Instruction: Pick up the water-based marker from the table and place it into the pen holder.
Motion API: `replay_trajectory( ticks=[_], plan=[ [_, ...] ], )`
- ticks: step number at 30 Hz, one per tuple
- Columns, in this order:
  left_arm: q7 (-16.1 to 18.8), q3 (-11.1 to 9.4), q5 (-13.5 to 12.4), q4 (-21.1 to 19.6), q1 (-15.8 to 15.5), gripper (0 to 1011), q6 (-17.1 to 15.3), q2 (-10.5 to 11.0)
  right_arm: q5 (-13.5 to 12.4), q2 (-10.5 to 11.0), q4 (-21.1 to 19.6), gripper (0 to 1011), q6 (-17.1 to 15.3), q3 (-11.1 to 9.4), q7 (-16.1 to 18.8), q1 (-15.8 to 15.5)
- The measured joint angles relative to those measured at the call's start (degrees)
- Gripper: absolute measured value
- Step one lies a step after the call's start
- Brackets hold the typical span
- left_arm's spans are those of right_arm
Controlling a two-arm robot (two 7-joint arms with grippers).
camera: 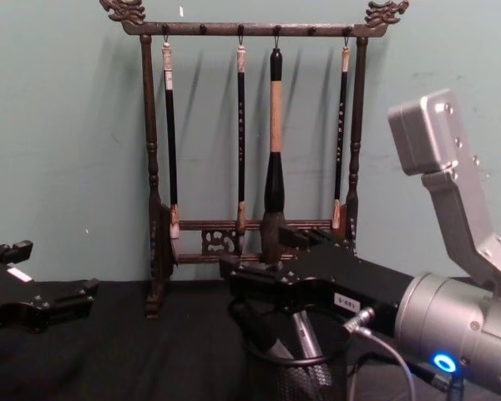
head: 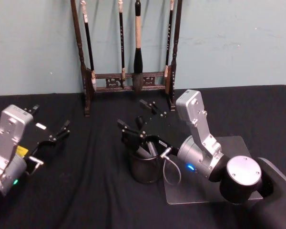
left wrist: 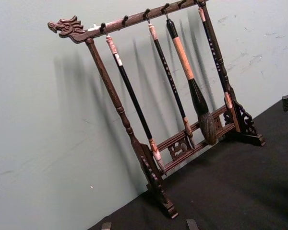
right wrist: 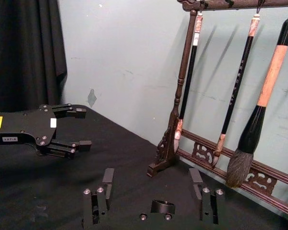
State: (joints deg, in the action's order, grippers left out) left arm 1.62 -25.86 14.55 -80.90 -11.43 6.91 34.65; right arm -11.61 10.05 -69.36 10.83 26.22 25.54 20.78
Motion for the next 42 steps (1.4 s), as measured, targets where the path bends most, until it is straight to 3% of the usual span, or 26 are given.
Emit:
replay_trajectory(
  ticks=[3, 18, 29, 42],
  plan=[
    [0.00, 0.00, 0.00, 0.00, 0.00, 1009, 0.00, 0.00, -0.01, 0.00, 0.00, 1000, 0.00, 0.00, 0.00, 0.00],
    [0.00, 0.00, 0.00, 0.00, 0.00, 1009, 0.00, 0.00, -0.60, 0.89, -1.74, 1002, -0.64, -0.49, -0.09, -0.97],
    [0.00, 0.00, 0.00, 0.00, 0.00, 1009, 0.00, 0.00, -1.61, 2.99, -6.41, 1002, -1.71, -1.37, -0.15, -3.55],
    [0.00, 0.00, 0.00, 0.00, 0.00, 1009, 0.00, 0.00, -3.76, 5.82, -11.16, 1002, -2.65, -4.42, -1.82, -8.35]
  ],
)
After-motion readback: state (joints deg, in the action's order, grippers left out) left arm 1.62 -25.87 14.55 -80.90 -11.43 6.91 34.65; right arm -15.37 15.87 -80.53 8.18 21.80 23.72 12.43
